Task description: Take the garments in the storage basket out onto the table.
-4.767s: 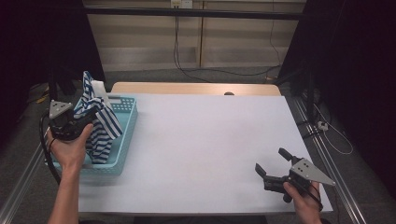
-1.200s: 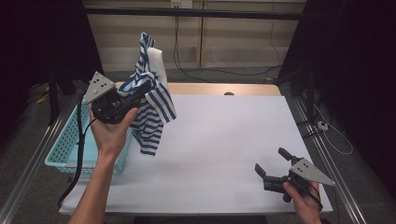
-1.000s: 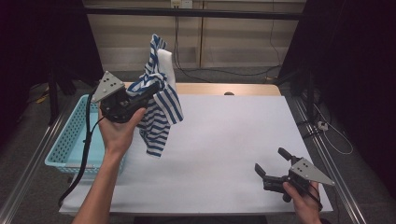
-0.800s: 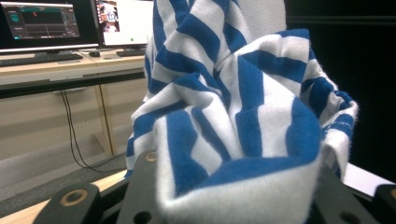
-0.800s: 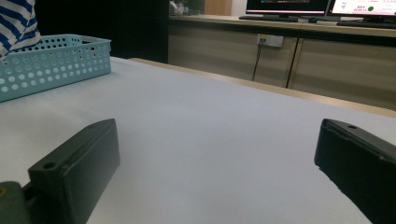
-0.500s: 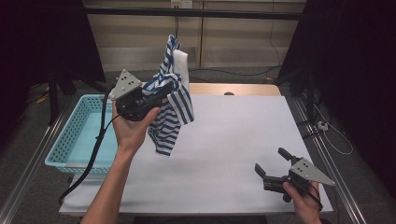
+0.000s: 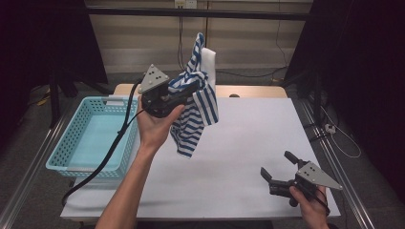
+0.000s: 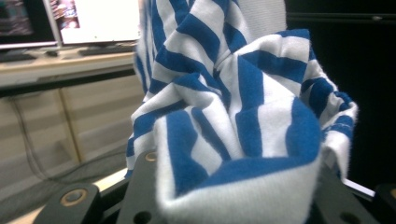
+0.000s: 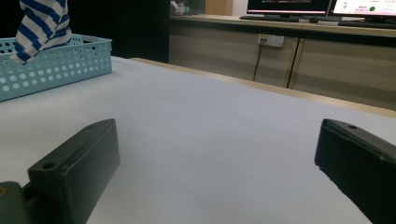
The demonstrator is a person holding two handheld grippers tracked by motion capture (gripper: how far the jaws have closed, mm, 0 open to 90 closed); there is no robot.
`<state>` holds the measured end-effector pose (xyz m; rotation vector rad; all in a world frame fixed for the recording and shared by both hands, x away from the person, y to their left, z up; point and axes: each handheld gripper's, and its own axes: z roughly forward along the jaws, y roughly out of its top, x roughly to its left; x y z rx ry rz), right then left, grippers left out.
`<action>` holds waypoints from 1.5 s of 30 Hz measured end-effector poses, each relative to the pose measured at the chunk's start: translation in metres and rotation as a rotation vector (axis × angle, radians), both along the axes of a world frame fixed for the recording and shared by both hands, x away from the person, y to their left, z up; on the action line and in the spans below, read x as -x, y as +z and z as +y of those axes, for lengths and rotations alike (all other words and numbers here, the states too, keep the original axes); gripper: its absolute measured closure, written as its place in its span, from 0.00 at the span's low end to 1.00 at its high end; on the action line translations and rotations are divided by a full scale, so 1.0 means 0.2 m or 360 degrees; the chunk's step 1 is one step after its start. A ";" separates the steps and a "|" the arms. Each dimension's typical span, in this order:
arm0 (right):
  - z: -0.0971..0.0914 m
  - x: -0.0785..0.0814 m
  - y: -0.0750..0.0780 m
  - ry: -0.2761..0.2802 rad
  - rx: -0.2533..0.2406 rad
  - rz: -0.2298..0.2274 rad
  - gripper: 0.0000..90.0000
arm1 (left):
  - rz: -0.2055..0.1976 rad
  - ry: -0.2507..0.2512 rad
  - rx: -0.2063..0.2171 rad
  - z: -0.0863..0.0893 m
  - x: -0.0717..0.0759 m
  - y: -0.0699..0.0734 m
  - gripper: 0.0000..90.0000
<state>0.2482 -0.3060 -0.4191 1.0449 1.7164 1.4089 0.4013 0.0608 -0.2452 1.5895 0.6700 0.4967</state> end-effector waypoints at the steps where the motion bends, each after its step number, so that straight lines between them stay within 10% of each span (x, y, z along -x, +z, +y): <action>1: 0.00 0.00 0.00 -0.0006 0.0002 0.0002 0.00 | -0.0035 -0.0032 -0.0115 0.00 -0.01 0.01 0.73; 16: -0.01 0.00 0.00 0.0001 0.0004 -0.0004 0.00 | 0.0097 -0.0150 -0.0258 -0.19 -0.15 -0.11 0.73; 45: -0.01 0.01 0.00 0.0017 -0.0008 -0.0001 0.00 | 0.0432 -0.0065 -0.0647 -0.33 -0.36 -0.56 0.71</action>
